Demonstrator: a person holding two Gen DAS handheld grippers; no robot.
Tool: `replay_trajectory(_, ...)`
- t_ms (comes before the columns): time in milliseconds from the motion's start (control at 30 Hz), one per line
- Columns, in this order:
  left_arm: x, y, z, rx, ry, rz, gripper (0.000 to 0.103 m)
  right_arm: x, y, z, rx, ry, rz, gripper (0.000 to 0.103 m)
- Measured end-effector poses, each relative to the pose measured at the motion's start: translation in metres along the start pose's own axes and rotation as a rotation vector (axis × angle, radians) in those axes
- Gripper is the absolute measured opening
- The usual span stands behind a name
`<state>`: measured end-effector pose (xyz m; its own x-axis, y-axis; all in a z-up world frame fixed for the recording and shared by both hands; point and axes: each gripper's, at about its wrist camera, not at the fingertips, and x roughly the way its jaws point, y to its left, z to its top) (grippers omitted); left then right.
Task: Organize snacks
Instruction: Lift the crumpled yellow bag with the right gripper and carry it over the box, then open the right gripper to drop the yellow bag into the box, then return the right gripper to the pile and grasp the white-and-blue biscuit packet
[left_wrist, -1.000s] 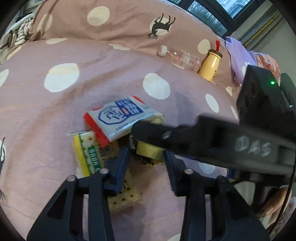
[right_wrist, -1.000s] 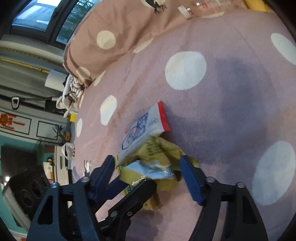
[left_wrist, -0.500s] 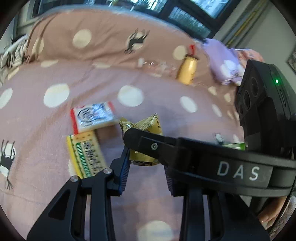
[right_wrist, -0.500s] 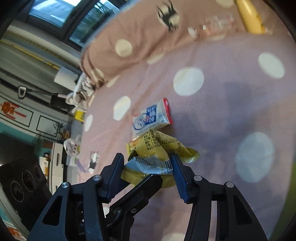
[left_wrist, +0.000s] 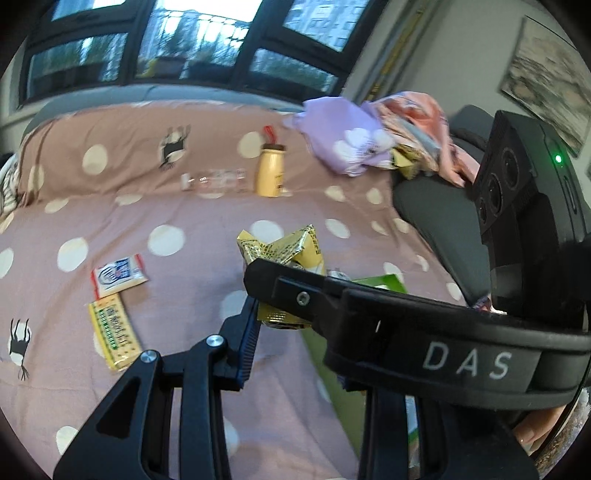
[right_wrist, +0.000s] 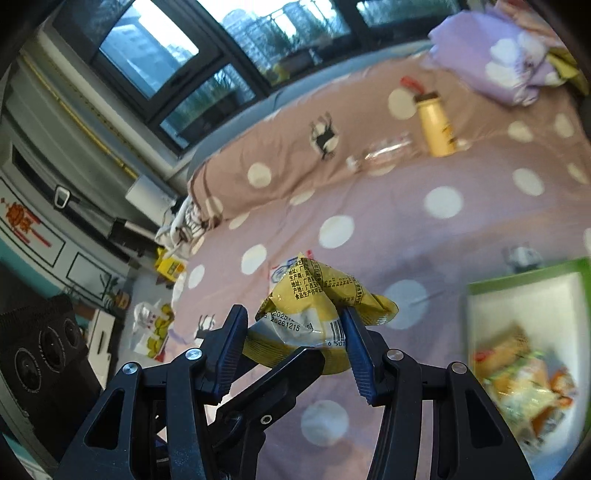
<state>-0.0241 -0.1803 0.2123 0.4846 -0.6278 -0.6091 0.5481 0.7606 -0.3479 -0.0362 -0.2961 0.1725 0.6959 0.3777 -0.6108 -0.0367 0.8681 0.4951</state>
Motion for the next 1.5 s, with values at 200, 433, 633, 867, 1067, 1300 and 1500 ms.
replay_trajectory(200, 0.002, -0.044, -0.006, 0.091, 0.001, -0.036, 0.033, -0.041, -0.024, -0.013, 0.045, -0.060, -0.045, 0.055)
replay_trajectory(433, 0.028, -0.080, -0.021, 0.129, 0.060, -0.106, 0.033, -0.068, -0.063, -0.029, 0.110, -0.084, -0.100, 0.055)
replay_trajectory(633, 0.062, -0.103, -0.036, 0.147, 0.131, -0.145, 0.033, -0.073, -0.104, -0.044, 0.182, -0.078, -0.141, 0.055)
replay_trajectory(867, 0.098, -0.116, -0.054, 0.150, 0.217, -0.186, 0.034, -0.071, -0.145, -0.062, 0.258, -0.052, -0.183, 0.055)
replay_trajectory(1067, 0.118, -0.121, -0.070, 0.136, 0.274, -0.186, 0.034, -0.064, -0.176, -0.075, 0.331, -0.019, -0.184, 0.055)
replay_trajectory(1300, 0.116, -0.121, -0.072, 0.122, 0.261, -0.184, 0.048, -0.071, -0.184, -0.081, 0.326, -0.036, -0.258, 0.065)
replay_trajectory(1500, 0.099, -0.105, -0.058, 0.119, 0.206, -0.145, 0.069, -0.086, -0.170, -0.075, 0.292, -0.095, -0.247, 0.078)
